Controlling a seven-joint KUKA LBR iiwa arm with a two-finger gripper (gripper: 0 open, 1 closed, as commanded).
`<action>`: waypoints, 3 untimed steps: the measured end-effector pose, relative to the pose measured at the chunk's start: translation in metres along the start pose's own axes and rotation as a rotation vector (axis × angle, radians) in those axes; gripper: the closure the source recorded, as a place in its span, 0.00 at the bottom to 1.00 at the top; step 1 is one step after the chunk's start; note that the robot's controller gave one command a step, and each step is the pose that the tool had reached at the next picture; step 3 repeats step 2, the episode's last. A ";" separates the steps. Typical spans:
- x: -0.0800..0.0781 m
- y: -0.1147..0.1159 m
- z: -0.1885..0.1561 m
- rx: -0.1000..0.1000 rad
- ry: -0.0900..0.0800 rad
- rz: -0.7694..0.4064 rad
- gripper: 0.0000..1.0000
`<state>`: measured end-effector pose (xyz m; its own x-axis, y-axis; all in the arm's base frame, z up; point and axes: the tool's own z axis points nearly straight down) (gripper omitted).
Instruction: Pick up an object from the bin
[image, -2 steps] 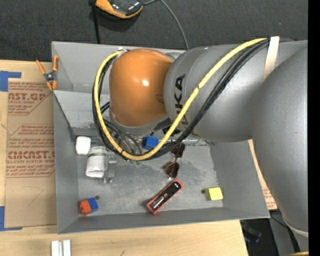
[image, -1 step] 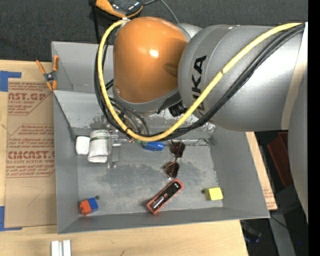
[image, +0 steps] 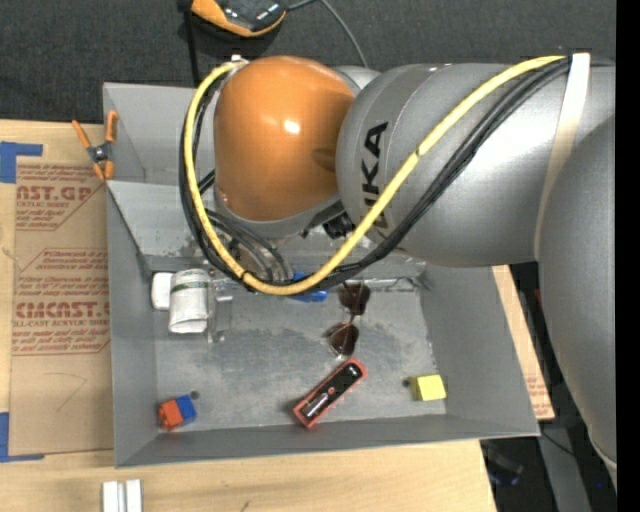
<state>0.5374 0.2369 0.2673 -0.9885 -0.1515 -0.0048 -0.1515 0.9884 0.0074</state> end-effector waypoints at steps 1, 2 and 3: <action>0.004 -0.005 0.051 0.003 0.012 0.080 1.00; -0.013 -0.015 0.084 0.001 0.004 0.081 1.00; -0.013 -0.015 0.084 0.001 0.004 0.081 1.00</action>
Offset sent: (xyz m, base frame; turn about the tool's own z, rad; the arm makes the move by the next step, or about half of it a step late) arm 0.0354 -0.0219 -0.1155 -0.0996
